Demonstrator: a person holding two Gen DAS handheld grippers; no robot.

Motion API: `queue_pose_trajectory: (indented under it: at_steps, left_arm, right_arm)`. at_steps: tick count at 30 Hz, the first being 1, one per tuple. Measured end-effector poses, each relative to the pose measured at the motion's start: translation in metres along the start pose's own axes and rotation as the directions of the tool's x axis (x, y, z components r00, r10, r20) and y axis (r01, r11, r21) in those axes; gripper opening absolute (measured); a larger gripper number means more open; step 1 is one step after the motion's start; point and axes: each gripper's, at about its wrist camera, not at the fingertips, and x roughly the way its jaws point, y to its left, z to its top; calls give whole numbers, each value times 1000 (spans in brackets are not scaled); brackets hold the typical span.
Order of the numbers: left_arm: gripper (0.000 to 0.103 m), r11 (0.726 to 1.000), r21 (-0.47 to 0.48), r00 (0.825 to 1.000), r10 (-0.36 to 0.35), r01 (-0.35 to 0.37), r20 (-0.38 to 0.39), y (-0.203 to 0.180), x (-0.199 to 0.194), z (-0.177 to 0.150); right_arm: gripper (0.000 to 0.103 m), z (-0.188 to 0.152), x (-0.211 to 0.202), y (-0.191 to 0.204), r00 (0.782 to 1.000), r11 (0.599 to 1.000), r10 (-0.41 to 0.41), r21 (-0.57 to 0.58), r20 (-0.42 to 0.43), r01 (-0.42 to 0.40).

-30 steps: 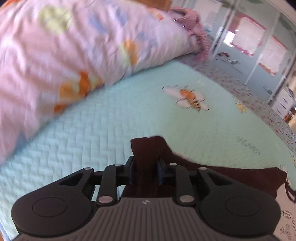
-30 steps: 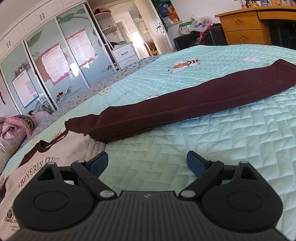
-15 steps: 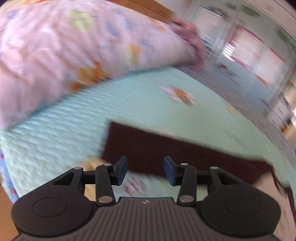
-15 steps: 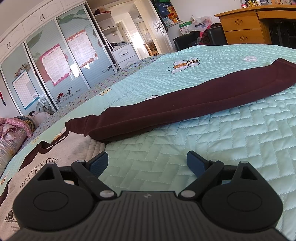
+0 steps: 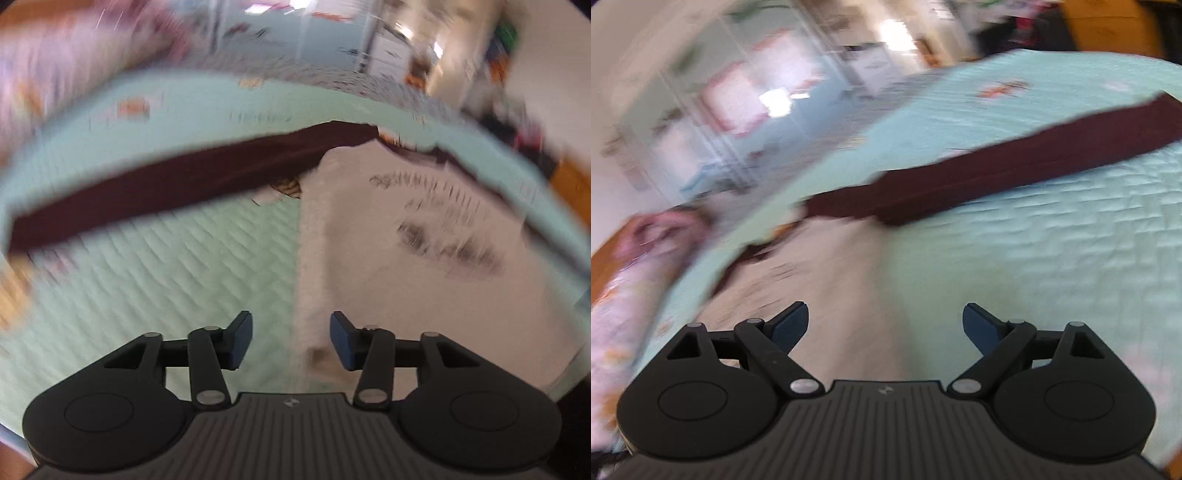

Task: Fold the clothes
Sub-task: 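Open the left gripper and release the sleeve onto the shirt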

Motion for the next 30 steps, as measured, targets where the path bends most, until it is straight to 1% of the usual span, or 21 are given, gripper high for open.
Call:
queue_pose_trajectory:
  at_steps: [1,2,3,4,5,7,9,10,12,15,17,18,19,20,22,24,27,29,30]
  left_arm:
    - [52,997,71,1000,31,-31,5,-5,-3,-5]
    - [52,990,134,999,51,-52,9,-10,-4,-11]
    - [52,979,193,997,70,-72,15,-14,-5,-17]
    - [52,965,245,996,88,-91,23,-19,-5,-22]
    - [52,951,289,994,105,-110,31,-23,-3,-26]
    - [53,927,346,990,136,-144,46,-26,4,-32]
    - [53,903,396,986,158,-169,61,-30,9,-36]
    - [53,899,407,987,151,-163,62,-32,9,-35]
    - [53,889,430,987,142,-158,70,-36,11,-33]
    - [53,872,463,987,148,-162,67,-43,15,-30]
    - [53,863,481,988,136,-153,70,-46,10,-30]
    - [54,860,488,989,130,-149,72,-47,7,-31]
    - [58,860,490,989,123,-145,76,-48,4,-32]
    - [60,859,492,990,120,-143,77,-48,3,-34]
    - [61,856,497,990,124,-142,69,-51,7,-35]
    - [61,852,505,990,126,-140,62,-54,9,-37]
    - [61,839,528,991,107,-131,77,-62,-1,-39]
    - [65,827,547,991,99,-129,85,-66,-6,-41]
    - [67,817,560,991,108,-135,81,-68,-2,-42]
  right_arm:
    - [91,-10,-10,18,1000,995,5,-101,-12,-6]
    - [91,-20,-19,37,1000,977,0,-214,-26,-6]
    - [91,-31,-28,56,999,946,-6,-324,-38,-7]
    - [91,-42,-34,74,999,896,-34,-444,-27,18]
    - [91,-49,-35,82,998,857,-66,-514,-16,48]
    - [91,-62,-36,94,992,775,-129,-624,7,105]
    - [91,-75,-37,106,981,675,-188,-721,38,158]
    - [91,-77,-37,106,977,652,-210,-739,39,170]
    - [91,-81,-39,102,970,632,-241,-755,22,174]
    - [91,-85,-46,92,960,619,-281,-762,15,193]
    - [91,-89,-50,87,953,604,-304,-769,21,209]
    - [91,-91,-52,85,950,594,-311,-775,27,216]
    - [91,-94,-54,83,947,583,-319,-781,34,224]
    - [91,-95,-55,81,945,577,-324,-783,39,230]
    - [91,-98,-53,78,942,583,-334,-778,34,235]
    - [91,-97,-49,77,936,570,-349,-782,49,253]
    - [91,-96,-42,75,924,545,-377,-789,72,284]
    - [91,-95,-37,72,912,524,-402,-795,86,306]
    - [91,-95,-35,71,905,512,-415,-798,92,316]
